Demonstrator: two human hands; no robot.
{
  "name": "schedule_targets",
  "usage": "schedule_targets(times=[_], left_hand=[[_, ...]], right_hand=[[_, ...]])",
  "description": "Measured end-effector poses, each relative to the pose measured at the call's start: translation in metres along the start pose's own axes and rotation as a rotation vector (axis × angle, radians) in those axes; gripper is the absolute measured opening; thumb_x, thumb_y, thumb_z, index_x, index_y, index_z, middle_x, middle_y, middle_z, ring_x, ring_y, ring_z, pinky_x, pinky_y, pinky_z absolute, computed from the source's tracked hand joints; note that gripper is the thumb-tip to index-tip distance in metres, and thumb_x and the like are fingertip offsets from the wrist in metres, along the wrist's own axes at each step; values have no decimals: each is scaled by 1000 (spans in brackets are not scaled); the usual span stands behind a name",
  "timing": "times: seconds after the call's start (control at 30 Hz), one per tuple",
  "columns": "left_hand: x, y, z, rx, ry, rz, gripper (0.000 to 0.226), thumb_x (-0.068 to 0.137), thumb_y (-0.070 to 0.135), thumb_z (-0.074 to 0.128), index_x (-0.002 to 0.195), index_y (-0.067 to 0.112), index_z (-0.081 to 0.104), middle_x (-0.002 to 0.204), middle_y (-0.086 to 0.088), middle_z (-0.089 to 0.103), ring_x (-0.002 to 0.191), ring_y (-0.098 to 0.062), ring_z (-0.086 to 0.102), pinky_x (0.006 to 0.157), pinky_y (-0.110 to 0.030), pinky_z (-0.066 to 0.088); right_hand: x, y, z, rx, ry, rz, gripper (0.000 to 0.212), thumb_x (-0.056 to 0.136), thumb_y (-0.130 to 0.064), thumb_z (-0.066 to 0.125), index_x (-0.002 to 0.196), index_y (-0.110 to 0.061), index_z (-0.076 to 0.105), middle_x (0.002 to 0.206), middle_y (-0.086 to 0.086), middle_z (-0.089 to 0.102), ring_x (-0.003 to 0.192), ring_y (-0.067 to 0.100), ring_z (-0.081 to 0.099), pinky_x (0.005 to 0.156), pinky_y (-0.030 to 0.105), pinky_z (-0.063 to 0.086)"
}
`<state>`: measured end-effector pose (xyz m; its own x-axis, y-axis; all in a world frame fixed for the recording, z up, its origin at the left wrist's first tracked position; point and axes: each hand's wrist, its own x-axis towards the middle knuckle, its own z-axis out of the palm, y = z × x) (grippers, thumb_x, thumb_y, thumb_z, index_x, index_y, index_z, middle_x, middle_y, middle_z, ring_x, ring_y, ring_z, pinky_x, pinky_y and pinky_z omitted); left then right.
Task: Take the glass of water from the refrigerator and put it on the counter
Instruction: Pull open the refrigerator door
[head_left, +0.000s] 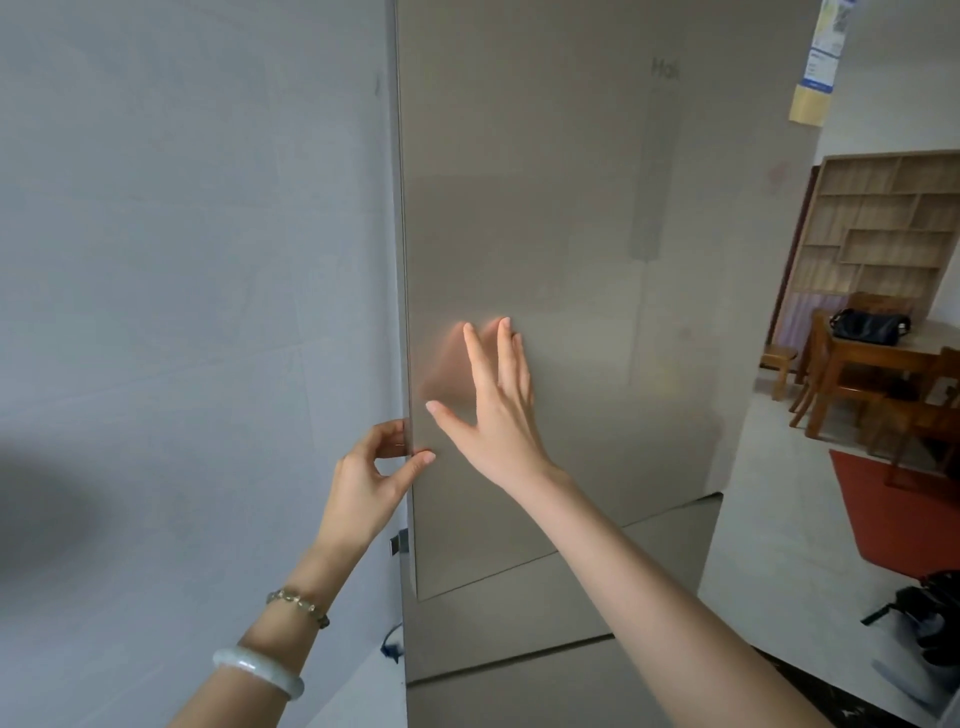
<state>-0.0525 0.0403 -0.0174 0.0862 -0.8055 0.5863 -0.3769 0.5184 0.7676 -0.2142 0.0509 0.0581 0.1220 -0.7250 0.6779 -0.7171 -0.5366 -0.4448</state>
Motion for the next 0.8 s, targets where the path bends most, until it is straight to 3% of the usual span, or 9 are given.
schedule_targets(times=[0.1, 0.17, 0.27, 0.33, 0.4, 0.53, 0.6, 0.73, 0.8], left_hand=[[-27, 21, 3, -7, 0, 43, 33, 76, 42, 77, 96, 52, 54, 96, 34, 66, 96, 9, 62, 74, -1, 42], [-44, 35, 9, -26, 9, 83, 31, 74, 48, 74, 97, 52, 54, 101, 24, 66, 100, 6, 60, 79, -6, 44], [-68, 50, 18, -38, 22, 145, 38, 73, 46, 73, 104, 30, 56, 129, 7, 52, 121, 3, 48, 100, -21, 41], [-83, 60, 23, -81, -6, 124, 39, 74, 48, 75, 104, 32, 55, 143, 14, 43, 136, 2, 38, 103, -20, 37], [-99, 70, 27, -124, -43, 95, 39, 74, 54, 76, 103, 39, 55, 137, 33, 46, 139, -1, 37, 101, -15, 38], [-130, 90, 42, -155, -81, 85, 52, 73, 60, 73, 112, 30, 56, 132, 12, 61, 126, -5, 53, 106, -28, 41], [-146, 101, 51, -132, -104, 104, 49, 78, 56, 72, 116, 30, 56, 127, 15, 62, 126, -7, 52, 108, -32, 41], [-175, 125, 70, -94, -119, 209, 52, 83, 56, 65, 132, 46, 49, 146, 9, 50, 139, -5, 39, 93, -5, 40], [-187, 135, 81, -43, -122, 282, 53, 88, 47, 65, 138, 44, 46, 150, 1, 45, 143, -8, 34, 94, -2, 35]], right_hand=[[-21, -6, -18, 27, 8, -1, 88, 87, -42, 61, 152, -31, 4, 161, 8, -18, 148, 28, -12, 118, 42, 1], [-36, -10, -31, 56, 13, 1, 88, 87, -42, 62, 152, -30, 4, 161, 8, -16, 148, 27, -10, 118, 41, 3], [-58, -14, -54, 72, 23, 1, 90, 87, -42, 63, 153, -28, 5, 161, 8, -13, 149, 25, -7, 117, 38, 3], [-73, -16, -68, 96, 25, 2, 90, 86, -42, 64, 153, -27, 5, 162, 7, -12, 149, 22, -6, 117, 38, 4], [-88, -19, -82, 136, 19, 11, 91, 86, -44, 64, 153, -29, 4, 162, 4, -12, 149, 17, -6, 119, 38, 6], [-119, -23, -104, 196, 47, 13, 93, 84, -42, 67, 152, -28, 5, 163, 3, -7, 149, 13, -4, 120, 39, 11], [-134, -24, -118, 212, 71, 16, 93, 84, -40, 67, 153, -25, 5, 163, 4, -3, 149, 13, -3, 120, 37, 11], [-163, -17, -151, 212, 115, 20, 91, 86, -38, 66, 153, -21, 7, 163, 7, 5, 149, 13, 0, 119, 30, 10], [-175, -14, -166, 199, 128, 28, 90, 86, -38, 65, 153, -19, 8, 162, 7, 8, 149, 13, 2, 118, 29, 10]])
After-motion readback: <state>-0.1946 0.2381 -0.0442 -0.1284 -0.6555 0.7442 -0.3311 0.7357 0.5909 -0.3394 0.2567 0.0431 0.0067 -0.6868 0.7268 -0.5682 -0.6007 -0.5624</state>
